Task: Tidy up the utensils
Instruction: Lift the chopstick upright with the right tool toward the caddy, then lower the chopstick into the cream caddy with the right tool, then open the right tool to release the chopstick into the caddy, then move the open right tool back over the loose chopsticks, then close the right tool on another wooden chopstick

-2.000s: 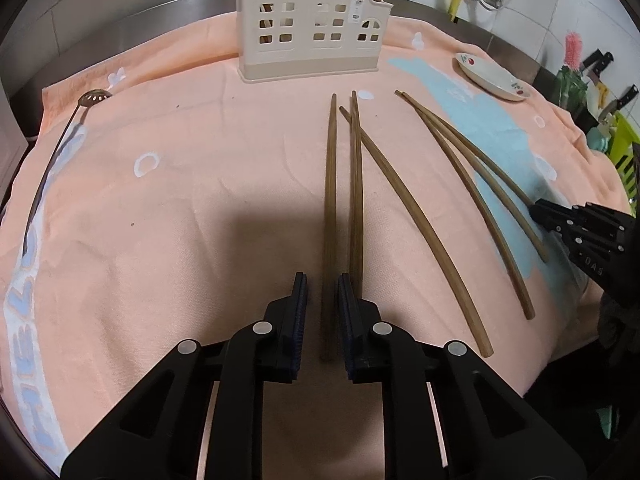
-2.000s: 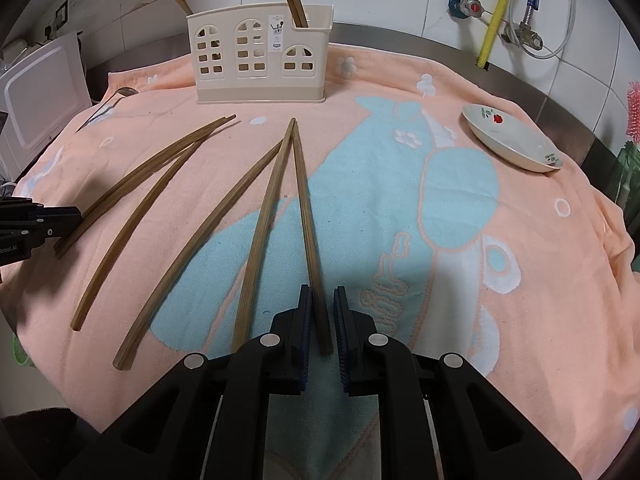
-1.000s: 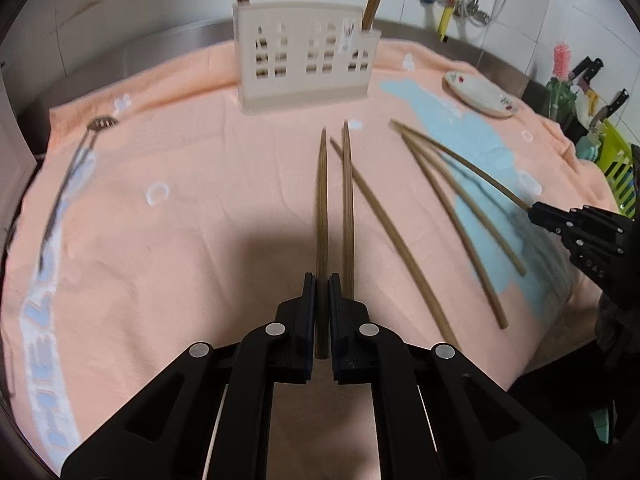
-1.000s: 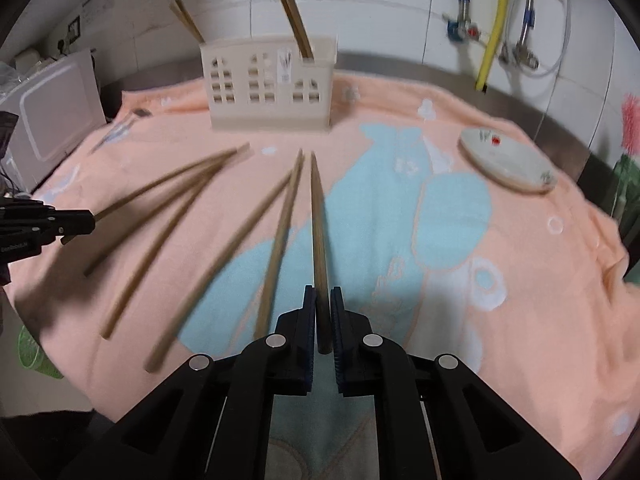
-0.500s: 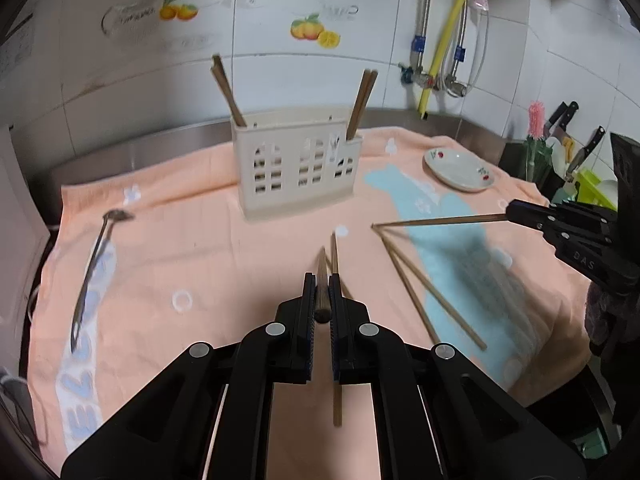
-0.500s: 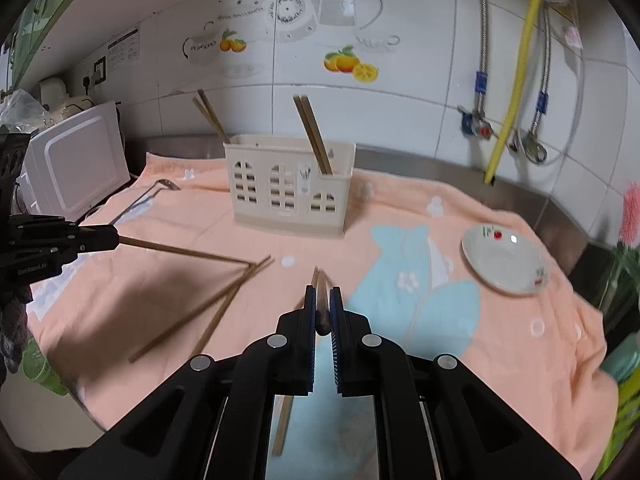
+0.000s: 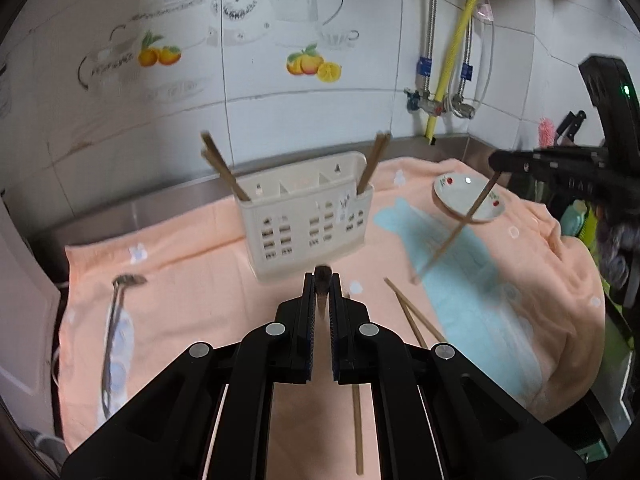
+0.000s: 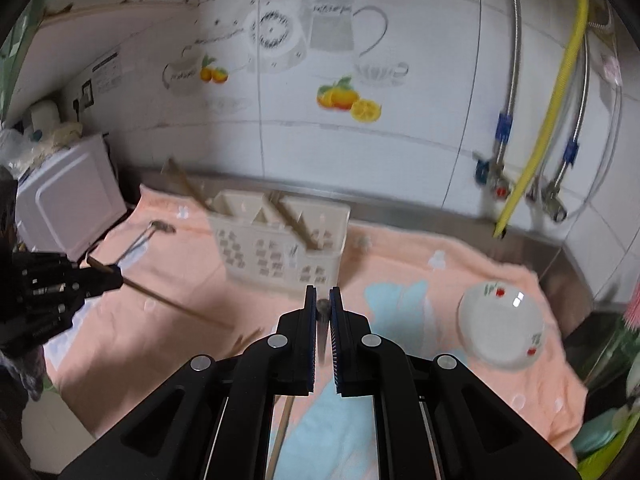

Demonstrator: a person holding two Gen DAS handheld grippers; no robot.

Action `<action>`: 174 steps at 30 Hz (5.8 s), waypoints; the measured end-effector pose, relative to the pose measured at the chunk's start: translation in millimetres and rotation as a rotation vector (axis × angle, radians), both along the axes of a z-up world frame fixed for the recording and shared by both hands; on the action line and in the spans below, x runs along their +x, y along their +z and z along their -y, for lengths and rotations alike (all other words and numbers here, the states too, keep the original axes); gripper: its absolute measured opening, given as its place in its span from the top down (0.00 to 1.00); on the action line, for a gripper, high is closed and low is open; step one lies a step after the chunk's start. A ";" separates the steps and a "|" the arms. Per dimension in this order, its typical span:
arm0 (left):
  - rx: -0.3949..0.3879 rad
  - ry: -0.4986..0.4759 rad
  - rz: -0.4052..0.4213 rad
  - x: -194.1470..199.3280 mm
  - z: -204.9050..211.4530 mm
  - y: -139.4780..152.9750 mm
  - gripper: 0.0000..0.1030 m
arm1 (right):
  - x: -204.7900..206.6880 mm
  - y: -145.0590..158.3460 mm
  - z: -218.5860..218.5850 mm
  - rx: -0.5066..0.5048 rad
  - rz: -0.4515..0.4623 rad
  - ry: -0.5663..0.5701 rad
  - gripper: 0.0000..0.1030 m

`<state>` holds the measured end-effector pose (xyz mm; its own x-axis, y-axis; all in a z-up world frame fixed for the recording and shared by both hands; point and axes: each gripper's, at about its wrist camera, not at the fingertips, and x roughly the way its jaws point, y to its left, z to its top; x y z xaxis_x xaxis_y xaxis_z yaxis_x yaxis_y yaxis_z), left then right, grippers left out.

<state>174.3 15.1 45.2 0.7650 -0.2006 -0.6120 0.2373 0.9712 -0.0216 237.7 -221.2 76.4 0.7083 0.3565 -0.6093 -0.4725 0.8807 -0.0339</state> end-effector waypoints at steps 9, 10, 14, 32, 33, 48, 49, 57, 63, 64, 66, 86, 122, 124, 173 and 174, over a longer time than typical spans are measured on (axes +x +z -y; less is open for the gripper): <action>0.007 -0.009 0.053 26.5 3.2 49.9 0.95 | 51.3 54.2 -15.0 0.001 0.049 -0.032 0.94; 0.004 -0.010 0.064 27.6 3.2 56.5 0.95 | 56.4 59.5 -17.7 -0.002 0.060 -0.038 0.94; -0.006 -0.006 0.132 31.2 0.2 93.7 0.95 | 71.6 78.5 -25.1 0.018 0.084 -0.043 0.94; 0.021 0.126 0.261 87.4 -9.7 120.1 0.95 | 109.5 106.7 -52.6 0.116 0.150 -0.056 0.94; 0.016 0.132 0.255 90.5 -12.0 116.4 0.95 | 111.1 103.5 -54.2 0.117 0.144 -0.050 0.94; -0.080 0.160 0.128 118.9 -35.9 64.4 0.95 | 126.5 52.1 -62.7 0.055 0.064 -0.054 0.94; -0.083 0.155 0.119 120.3 -35.8 62.7 0.94 | 126.9 51.2 -62.4 0.056 0.059 -0.054 0.94; -0.082 0.153 0.082 125.2 -32.0 52.7 0.93 | 126.5 43.9 -59.6 0.055 0.047 -0.058 0.92; -0.087 0.158 0.093 116.5 -31.2 56.0 0.74 | 118.6 47.3 -49.4 0.072 0.048 -0.065 0.77; -0.085 0.158 0.100 112.9 -30.5 57.8 0.70 | 116.7 48.0 -48.3 0.071 0.049 -0.064 0.77; -0.083 0.153 0.111 105.1 -28.9 61.4 0.64 | 109.8 48.9 -44.4 0.063 0.058 -0.068 0.73; -0.084 0.124 0.077 -7.0 -32.1 9.8 0.34 | -27.0 -11.8 4.7 0.091 0.071 -0.035 0.45; -0.090 0.102 -0.198 -85.7 -9.0 -146.6 0.29 | -122.1 -197.1 4.4 0.048 -0.191 -0.082 0.70; -0.091 0.097 -0.202 -85.8 -7.5 -148.4 0.30 | -120.2 -199.3 4.6 0.046 -0.201 -0.087 0.72; -0.052 0.047 -0.245 -58.6 17.7 -162.7 0.95 | -118.8 -206.7 9.7 0.003 -0.169 -0.119 0.93; -0.055 0.044 -0.239 -59.4 17.4 -160.3 0.95 | -119.8 -203.5 10.5 0.008 -0.160 -0.120 0.93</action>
<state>114.9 -2.2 -115.1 0.6084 -0.2081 -0.7659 0.1763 0.9763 -0.1252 117.9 -231.8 -127.1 0.6400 0.2805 -0.7154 -0.3631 0.9309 0.0402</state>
